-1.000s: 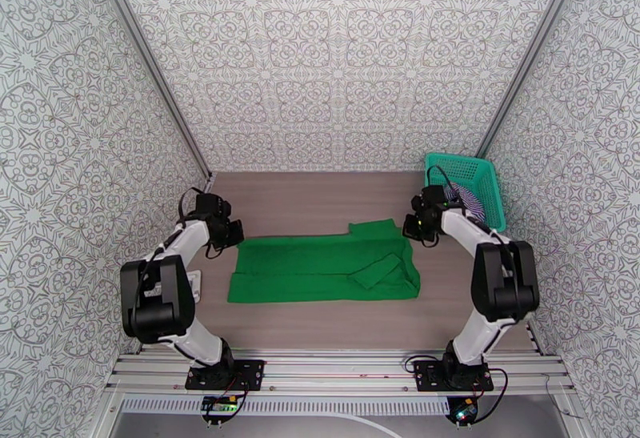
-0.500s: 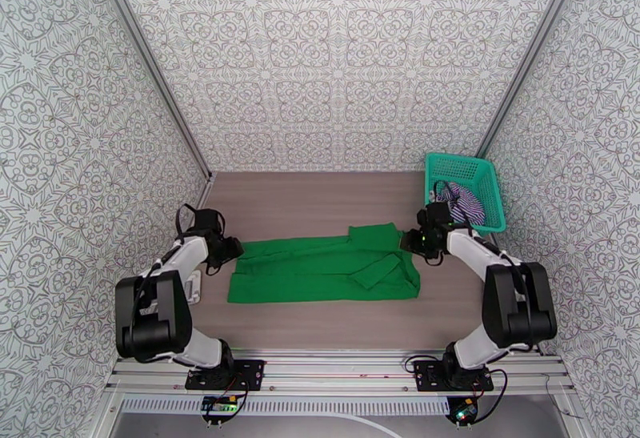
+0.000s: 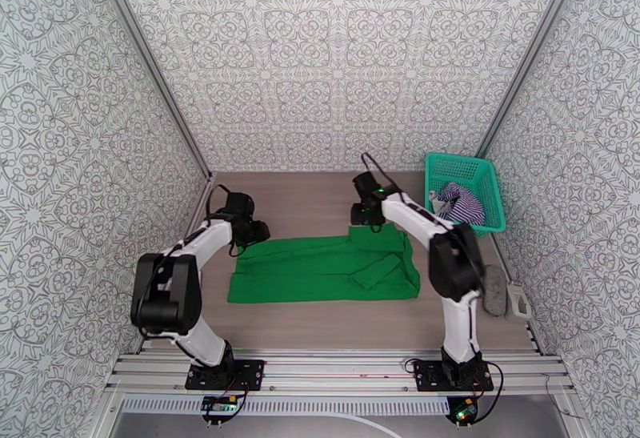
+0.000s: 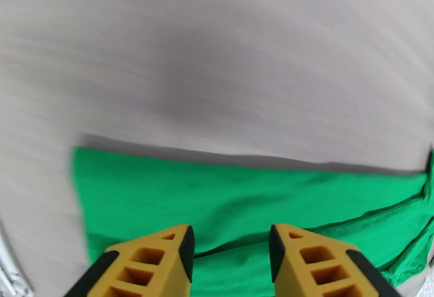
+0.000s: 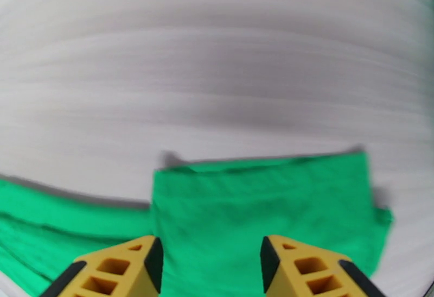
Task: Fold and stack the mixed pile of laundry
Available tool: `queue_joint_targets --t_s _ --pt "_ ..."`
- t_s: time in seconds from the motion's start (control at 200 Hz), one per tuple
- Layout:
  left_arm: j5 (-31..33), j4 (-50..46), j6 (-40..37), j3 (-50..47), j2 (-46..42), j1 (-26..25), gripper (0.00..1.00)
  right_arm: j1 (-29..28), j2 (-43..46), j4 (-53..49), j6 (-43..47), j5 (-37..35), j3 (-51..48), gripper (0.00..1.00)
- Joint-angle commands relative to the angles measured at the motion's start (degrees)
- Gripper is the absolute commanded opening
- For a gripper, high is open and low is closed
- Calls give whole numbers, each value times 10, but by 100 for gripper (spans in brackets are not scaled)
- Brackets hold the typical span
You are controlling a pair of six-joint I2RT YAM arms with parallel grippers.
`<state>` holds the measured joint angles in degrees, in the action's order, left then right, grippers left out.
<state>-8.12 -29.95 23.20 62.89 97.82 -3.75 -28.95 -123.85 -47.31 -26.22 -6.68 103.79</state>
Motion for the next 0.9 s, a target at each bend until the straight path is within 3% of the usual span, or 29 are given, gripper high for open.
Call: queue_joint_targets --t_s 0.0,0.345,0.57,0.745,0.895 --pt "-18 24 14 -2 12 -5 43 -11 -49 -62 -29 -23 66 52" --pt "-35 39 8 -15 34 -6 43 -21 -138 -86 -71 -33 144 45" --pt "-41 44 4 -21 35 -4 43 -20 -167 -100 -75 -52 180 28" --pt "-43 44 3 -25 35 0 43 -21 -143 -109 -79 -60 178 6" --pt "-47 46 2 -28 36 4 43 -21 -85 -107 -87 -70 145 1"
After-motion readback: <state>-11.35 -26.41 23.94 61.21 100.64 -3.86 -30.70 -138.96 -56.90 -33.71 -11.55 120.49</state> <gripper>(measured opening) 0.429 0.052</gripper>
